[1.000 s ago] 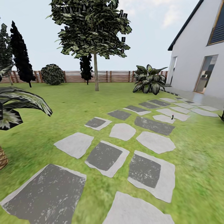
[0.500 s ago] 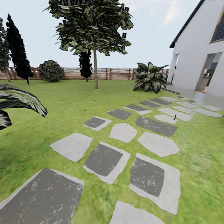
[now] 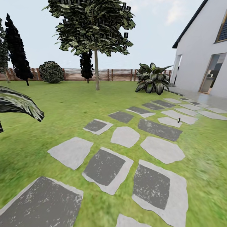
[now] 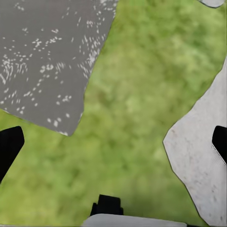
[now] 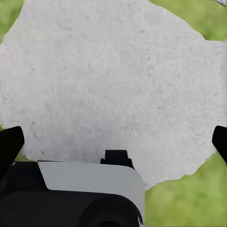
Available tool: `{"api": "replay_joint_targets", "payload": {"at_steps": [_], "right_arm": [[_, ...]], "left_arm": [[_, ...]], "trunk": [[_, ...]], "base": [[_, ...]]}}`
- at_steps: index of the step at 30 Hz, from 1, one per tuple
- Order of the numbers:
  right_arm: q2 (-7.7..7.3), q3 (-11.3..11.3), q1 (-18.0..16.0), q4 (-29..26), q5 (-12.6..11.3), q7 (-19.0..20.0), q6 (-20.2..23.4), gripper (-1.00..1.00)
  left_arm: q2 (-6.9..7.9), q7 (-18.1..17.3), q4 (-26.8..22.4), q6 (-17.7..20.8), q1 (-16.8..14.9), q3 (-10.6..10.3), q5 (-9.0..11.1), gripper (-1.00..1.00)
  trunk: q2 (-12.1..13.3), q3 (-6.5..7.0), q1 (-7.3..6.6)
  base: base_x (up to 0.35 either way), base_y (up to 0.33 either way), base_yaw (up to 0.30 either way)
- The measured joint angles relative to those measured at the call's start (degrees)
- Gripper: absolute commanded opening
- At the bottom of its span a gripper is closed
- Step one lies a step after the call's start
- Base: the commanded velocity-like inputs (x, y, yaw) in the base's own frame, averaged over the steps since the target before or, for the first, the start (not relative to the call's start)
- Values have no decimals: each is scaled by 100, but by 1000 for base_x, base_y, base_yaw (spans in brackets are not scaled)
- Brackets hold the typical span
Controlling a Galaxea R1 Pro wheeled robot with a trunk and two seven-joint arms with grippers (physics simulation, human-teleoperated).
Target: In the garden, pick up the pesticide atomizer on the floor and spray pesticide onto both trees until each tree trunk is fully covered.
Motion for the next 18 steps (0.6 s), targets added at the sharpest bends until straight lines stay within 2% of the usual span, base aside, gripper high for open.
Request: {"api": "replay_joint_targets", "payload": {"at_steps": [8,18], "right_arm": [[0,1,-1,0,0,1,0,100],[0,1,0,0,0,1,0,100]], "left_arm": [[-2,0,1,0,0,0,0,100],[-3,0,1,0,0,0,0,100]], "trunk": [[0,0,0],[0,0,1]], "base": [[314,0,0],[234,-2,0]]}}
